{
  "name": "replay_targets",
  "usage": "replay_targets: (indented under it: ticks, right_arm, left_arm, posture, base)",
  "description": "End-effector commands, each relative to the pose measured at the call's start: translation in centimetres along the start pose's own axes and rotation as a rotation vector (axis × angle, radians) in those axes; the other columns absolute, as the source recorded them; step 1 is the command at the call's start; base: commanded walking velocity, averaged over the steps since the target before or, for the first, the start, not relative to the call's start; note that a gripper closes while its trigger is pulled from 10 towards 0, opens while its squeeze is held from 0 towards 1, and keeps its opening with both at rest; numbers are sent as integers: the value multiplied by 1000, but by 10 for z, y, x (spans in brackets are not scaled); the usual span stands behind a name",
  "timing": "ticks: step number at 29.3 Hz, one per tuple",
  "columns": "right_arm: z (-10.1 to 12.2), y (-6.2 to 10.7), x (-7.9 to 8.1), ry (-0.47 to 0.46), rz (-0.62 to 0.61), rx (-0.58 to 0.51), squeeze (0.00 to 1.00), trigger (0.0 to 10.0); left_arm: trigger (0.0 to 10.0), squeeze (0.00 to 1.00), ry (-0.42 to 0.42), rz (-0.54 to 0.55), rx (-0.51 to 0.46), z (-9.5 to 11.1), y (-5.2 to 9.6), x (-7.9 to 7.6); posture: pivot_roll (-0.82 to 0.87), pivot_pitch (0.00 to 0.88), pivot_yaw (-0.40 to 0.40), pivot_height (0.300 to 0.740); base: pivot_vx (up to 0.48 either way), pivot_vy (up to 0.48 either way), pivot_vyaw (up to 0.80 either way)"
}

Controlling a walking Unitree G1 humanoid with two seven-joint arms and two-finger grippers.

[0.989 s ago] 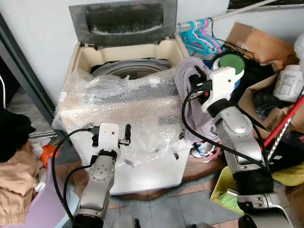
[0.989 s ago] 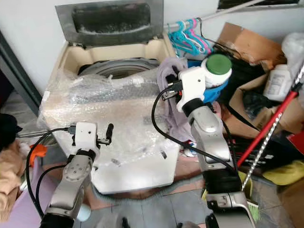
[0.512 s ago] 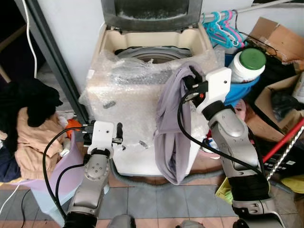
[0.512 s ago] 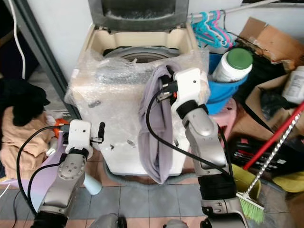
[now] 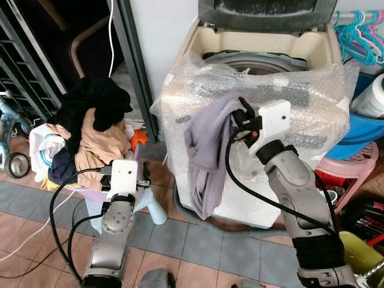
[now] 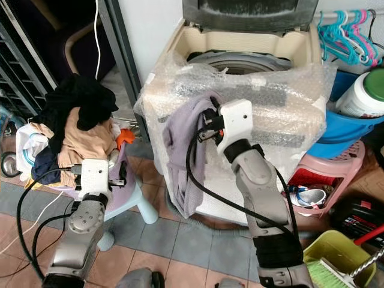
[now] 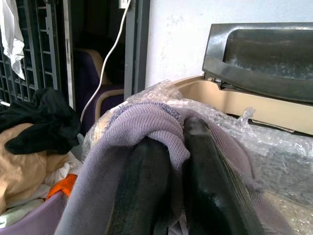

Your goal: Clothes washing

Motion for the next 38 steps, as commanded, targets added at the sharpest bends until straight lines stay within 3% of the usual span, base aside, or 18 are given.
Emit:
replay_targets:
  ticks: [1,10,19,21,24,34,37,38]
  right_arm:
    - [21,-5,0,17,-5,-67,0,10000]
    - [34,-18,-5,59,5,-104,0,10000]
    - [36,-21,-4,64,11,-112,0,10000]
    - [37,-24,-4,64,10,-116,0,10000]
    - [37,-27,-4,63,11,-119,0,10000]
    - [39,-36,-2,54,18,-134,0,10000]
    - [45,-44,0,55,33,-152,0,10000]
    - [46,-48,-2,58,31,-155,0,10000]
  left_arm:
    - [10000,0,-4,4,-20,5,0,5]
    - [10000,0,1,-25,-17,5,1,-2]
    - [10000,0,3,-23,87,-26,25,14]
    - [10000,0,12,4,130,-39,31,27]
    - [10000,0,55,13,171,-45,30,31]
    - [10000,0,-11,5,101,-48,29,33]
    - [10000,0,67,24,173,-70,28,43]
    - [10000,0,50,15,164,-71,28,44]
  posture:
    - [-81,0,59,740]
    - [-84,0,58,740]
    - [-73,0,54,740]
    - [-64,0,50,740]
    - [-50,0,41,740]
    - [-31,0,17,740]
    - [-29,0,26,740]
    - [-30,0,25,740]
  base:
    - [322,0,0]
    - [363,0,0]
    - [334,0,0]
    - [328,0,0]
    - [316,0,0]
    - [0,0,0]
    - [0,0,0]
    - [0,0,0]
Point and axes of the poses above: a point about 5 cm out from each wrist's last joint towards the gripper, its own y axis pointing back from the gripper into the wrist, its own z axis along the axis of the wrist's last joint, x = y × z, the point moved 6 cm from there along -y, pointing out of the wrist towards the gripper, and after that the axes turned 3 degrees about -y, right-handed, at the moved point
